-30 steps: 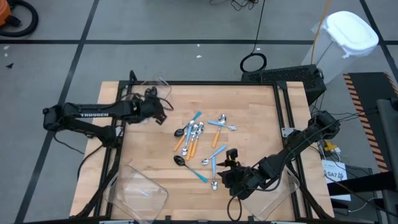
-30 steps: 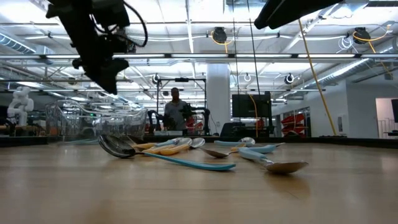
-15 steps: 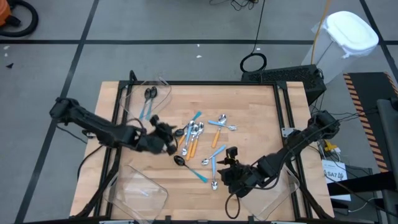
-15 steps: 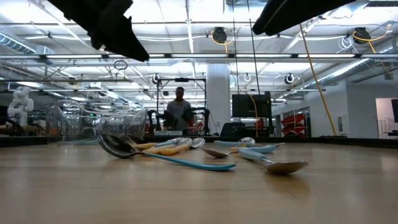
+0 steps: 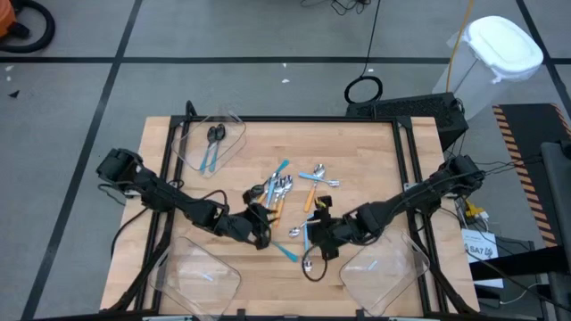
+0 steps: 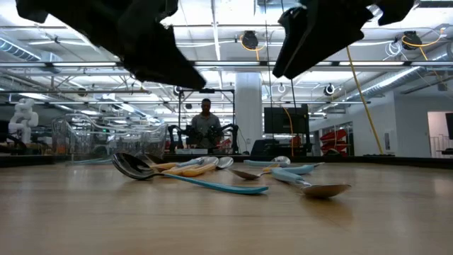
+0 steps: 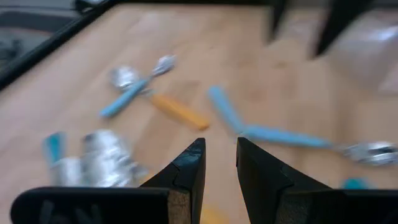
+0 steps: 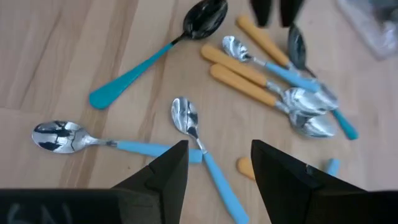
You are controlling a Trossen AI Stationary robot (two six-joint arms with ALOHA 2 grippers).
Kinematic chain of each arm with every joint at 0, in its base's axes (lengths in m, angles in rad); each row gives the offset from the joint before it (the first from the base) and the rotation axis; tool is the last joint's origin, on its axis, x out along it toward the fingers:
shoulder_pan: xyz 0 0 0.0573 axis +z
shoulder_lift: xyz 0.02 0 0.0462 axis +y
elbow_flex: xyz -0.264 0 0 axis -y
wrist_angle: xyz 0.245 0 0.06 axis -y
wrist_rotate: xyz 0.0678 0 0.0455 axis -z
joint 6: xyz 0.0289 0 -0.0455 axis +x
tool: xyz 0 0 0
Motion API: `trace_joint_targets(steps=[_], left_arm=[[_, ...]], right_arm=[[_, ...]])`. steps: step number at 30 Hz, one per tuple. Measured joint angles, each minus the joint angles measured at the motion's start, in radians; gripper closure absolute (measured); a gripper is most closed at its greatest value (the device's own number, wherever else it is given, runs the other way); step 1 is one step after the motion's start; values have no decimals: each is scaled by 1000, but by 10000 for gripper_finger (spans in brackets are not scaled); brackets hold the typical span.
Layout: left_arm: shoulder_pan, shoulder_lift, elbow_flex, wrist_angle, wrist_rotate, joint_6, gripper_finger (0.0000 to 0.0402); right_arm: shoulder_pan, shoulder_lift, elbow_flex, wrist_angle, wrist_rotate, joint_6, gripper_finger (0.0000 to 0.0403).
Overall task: Sort silverware by color (type)
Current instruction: Put the blue spoon into the top left transparent bin
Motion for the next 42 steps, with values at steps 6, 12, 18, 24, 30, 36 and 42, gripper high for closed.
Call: trace_joint_targets(steps=[6, 12, 18, 24, 30, 36, 42], left_arm=[[-91, 47, 0, 134, 31, -10, 309], [-151, 57, 0, 127, -27, -12, 309], [-154, 57, 0, 121, -35, -20, 309], [-128, 57, 0, 102, -35, -11, 309], [-83, 57, 0, 102, -30, 45, 309], [-42, 57, 0, 102, -23, 134, 309], [5, 56, 33, 102, 90, 173, 309]], right_arm=[[-22, 1, -52, -25, -126, 92, 234], [-20, 1, -73, 12, -124, 165, 234], [-34, 0, -73, 36, -76, 85, 234], [-84, 0, -73, 29, -79, 27, 234], [-132, 0, -73, 32, -93, -21, 234], [-158, 0, -74, 43, -157, -6, 234], [-143, 0, -157, 217, -156, 105, 234]])
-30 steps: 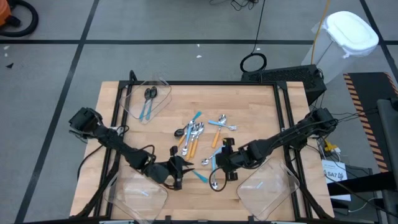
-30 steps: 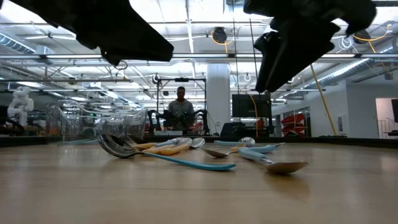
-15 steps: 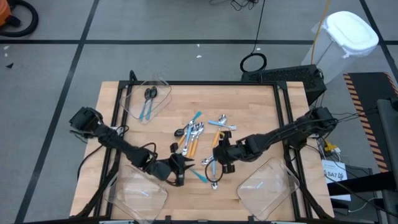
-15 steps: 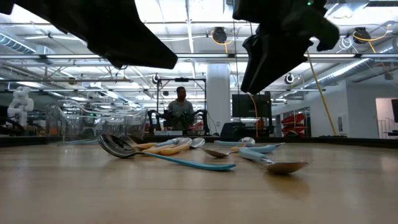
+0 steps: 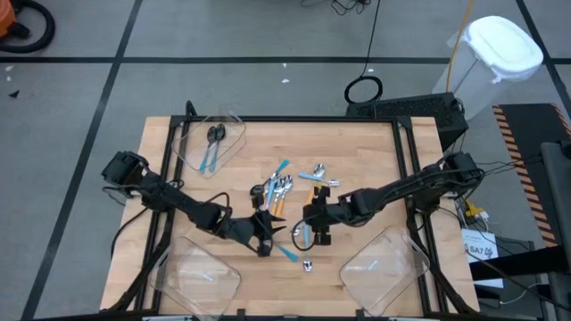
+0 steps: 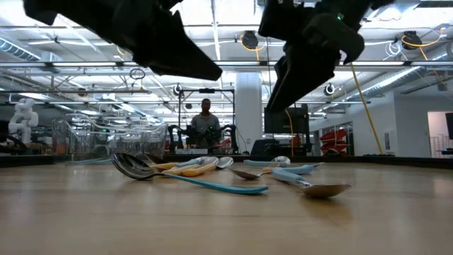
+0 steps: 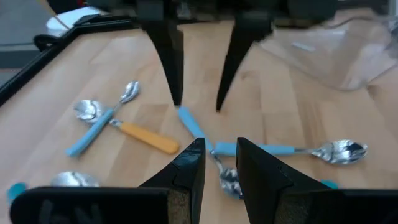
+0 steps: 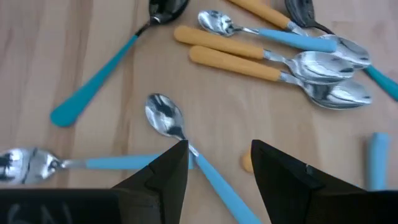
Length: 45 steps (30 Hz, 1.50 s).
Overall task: Sort silverware by color (type)
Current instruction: Put the blue spoon into the top left transparent bin
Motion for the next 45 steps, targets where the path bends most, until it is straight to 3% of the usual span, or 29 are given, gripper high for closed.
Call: trace_joint_targets(steps=[6, 14, 21, 29, 34, 45], left_arm=[[9, 0, 7, -41, 41, -36, 309], [-9, 0, 7, -98, 44, -49, 309], [-20, 0, 7, -99, 101, -81, 309], [-51, 0, 7, -97, 101, -80, 309], [-56, 0, 7, -97, 100, -72, 309], [-79, 0, 7, -147, 96, -27, 309]], right_arm=[[6, 0, -56, 74, -1, 31, 234], [16, 6, -54, 272, 52, 238, 234], [75, 14, -54, 299, 92, 389, 234], [193, 37, -54, 376, 165, 406, 234], [224, 118, 9, 405, 187, 406, 234], [231, 276, 184, 291, 214, 442, 234]])
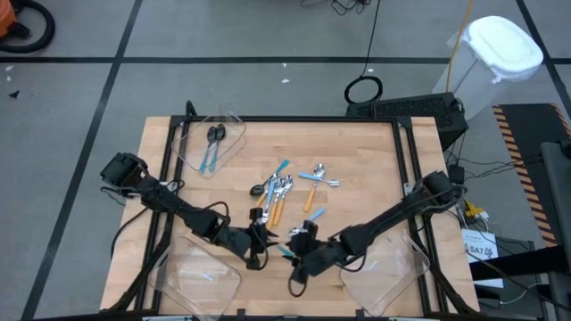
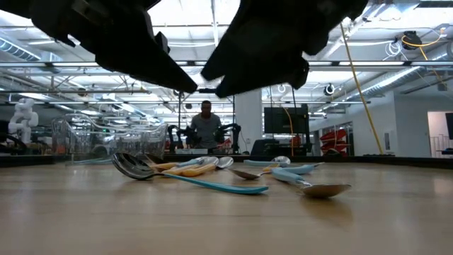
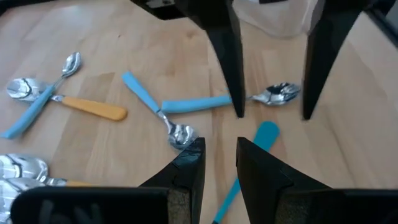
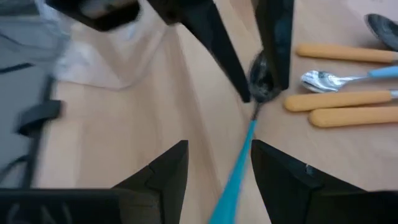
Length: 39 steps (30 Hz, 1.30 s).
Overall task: Sort silverware by color (type)
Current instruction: Put the blue spoon into the top left transparent bin
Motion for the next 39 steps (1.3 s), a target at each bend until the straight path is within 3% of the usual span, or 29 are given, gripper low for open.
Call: trace_joint_targets(steps=[19, 30, 34, 39], left_arm=[[-1, 0, 0, -36, -1, -3, 309], [6, -21, 0, -120, -5, -15, 309], [32, -70, 0, -162, -15, -9, 309], [55, -133, 0, -217, -40, 9, 309]], right_arm=[[-37, 230, 106, 8, 77, -117, 234], [-53, 279, 117, 13, 82, -121, 238], [-61, 282, 118, -10, 90, -116, 267], [-72, 284, 119, -7, 93, -140, 340]])
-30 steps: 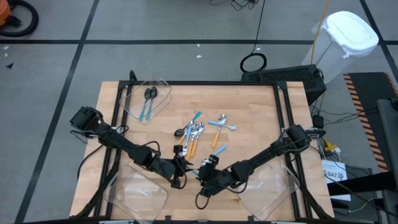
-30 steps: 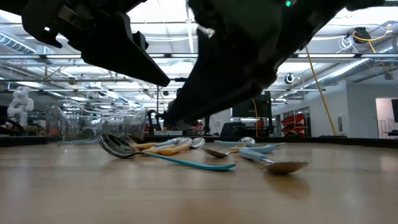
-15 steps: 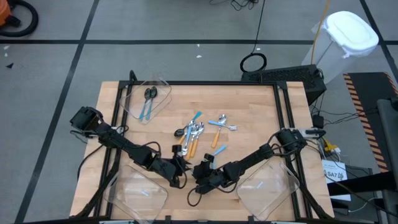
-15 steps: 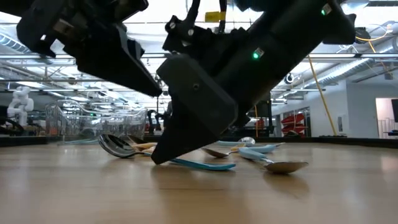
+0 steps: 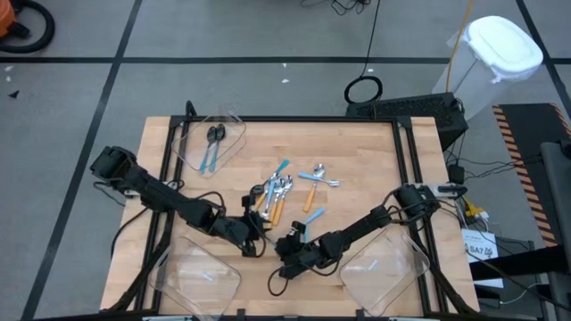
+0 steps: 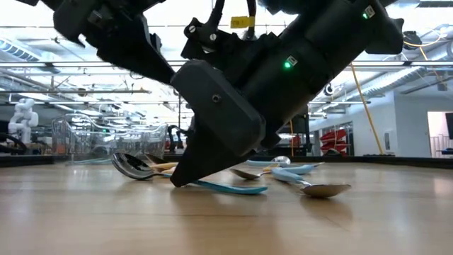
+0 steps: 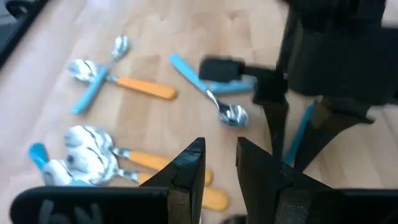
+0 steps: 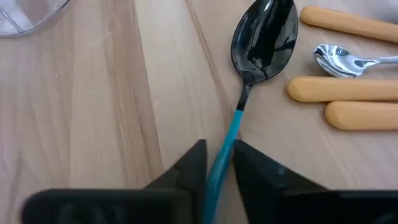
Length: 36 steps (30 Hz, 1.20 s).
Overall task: Sort silverware by color (type)
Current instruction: Put the blue spoon into the top left transparent bin
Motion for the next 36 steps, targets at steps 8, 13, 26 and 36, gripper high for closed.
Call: trace_joint_targets(steps=[8, 13, 26, 36], left_arm=[[27, -41, 0, -16, -1, 68, 309], [52, -43, 0, -28, -1, 81, 309], [52, -68, 0, -41, -1, 43, 309], [23, -81, 0, -51, -9, -23, 309]], right_arm=[[-30, -11, -4, 2, -5, -42, 386], [-44, -53, -8, -32, -91, -92, 397], [-34, -208, -7, -250, -103, -123, 402], [-3, -323, -6, -369, -98, -158, 402]])
